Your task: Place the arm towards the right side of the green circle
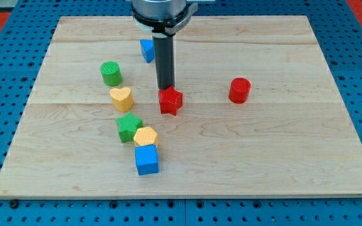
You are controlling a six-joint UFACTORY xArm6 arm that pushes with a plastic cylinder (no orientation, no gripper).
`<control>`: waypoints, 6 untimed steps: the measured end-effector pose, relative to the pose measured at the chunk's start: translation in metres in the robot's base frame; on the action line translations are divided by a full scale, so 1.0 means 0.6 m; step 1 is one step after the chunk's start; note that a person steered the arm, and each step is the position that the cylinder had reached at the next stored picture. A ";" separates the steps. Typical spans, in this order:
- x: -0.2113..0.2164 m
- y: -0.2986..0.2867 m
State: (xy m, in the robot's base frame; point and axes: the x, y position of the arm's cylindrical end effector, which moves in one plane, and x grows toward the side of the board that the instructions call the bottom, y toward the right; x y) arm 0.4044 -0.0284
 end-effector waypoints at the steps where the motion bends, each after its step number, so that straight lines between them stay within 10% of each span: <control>1: 0.057 -0.005; 2: 0.118 -0.008; 4: -0.049 -0.062; 6: 0.033 -0.173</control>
